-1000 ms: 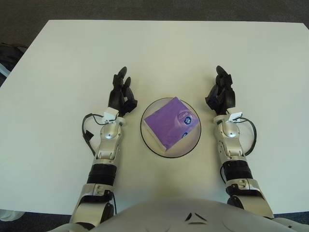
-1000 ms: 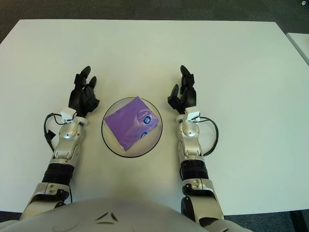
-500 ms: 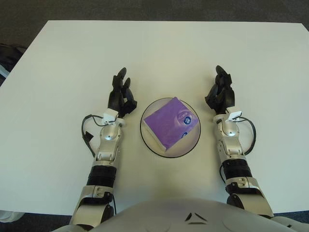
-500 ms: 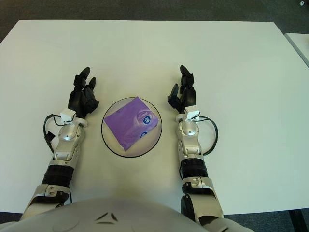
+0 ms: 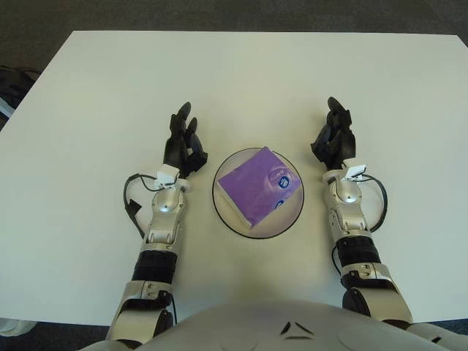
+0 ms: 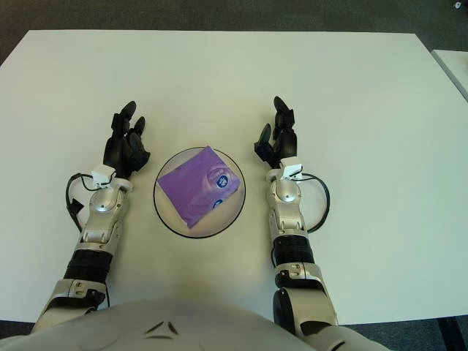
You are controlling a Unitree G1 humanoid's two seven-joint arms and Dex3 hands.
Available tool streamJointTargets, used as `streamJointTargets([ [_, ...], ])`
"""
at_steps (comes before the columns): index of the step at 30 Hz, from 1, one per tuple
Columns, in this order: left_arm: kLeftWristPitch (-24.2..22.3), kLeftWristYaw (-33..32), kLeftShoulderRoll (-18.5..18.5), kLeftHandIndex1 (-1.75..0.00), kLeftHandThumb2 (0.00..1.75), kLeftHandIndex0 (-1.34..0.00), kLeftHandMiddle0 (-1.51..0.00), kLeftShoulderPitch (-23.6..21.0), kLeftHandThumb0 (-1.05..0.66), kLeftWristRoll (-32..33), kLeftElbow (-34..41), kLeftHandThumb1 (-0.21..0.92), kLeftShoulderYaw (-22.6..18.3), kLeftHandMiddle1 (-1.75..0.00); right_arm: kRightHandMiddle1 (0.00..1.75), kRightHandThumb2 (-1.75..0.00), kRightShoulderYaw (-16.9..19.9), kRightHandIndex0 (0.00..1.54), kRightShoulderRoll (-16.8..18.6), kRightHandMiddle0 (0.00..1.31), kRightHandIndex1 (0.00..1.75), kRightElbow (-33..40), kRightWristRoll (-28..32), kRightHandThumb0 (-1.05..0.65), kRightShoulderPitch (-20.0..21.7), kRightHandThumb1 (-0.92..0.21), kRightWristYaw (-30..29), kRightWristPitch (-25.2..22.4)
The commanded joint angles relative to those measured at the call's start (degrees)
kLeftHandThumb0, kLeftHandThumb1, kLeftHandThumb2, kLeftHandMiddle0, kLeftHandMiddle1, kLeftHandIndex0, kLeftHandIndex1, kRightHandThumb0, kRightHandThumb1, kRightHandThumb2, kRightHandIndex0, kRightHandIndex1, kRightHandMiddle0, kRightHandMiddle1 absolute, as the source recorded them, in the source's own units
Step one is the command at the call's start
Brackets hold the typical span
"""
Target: Put the tissue paper into the plate.
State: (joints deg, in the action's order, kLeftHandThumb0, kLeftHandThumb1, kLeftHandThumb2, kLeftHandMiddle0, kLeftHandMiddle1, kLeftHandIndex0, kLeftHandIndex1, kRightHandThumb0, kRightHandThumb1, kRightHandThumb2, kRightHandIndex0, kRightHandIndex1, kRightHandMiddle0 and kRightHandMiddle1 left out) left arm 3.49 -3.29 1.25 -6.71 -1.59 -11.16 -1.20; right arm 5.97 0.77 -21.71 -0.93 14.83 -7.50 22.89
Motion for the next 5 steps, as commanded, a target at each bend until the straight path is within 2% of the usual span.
streamJointTargets([
  [1,-4.00,-0.16,-0.04,-0.51,0.99,0.00,-0.32,3.62,-0.77,-0.53,-3.12,0.92,0.14,0.00,0.41,-0.95,0.37,0.16,0.53,0.00,0.00,-3.59,1.01,-0.62,-2.80,-0.92,0.22,-2.65],
  [5,-3.90,-0.13,-0.06,-0.51,0.99,0.00,-0.32,3.65,-0.77,-0.51,-3.04,0.92,0.12,-0.01,0.39,-0.95,0.45,0.15,0.52,0.00,0.00,-3.74,1.12,-0.63,-2.75,-0.92,0.43,-2.68],
])
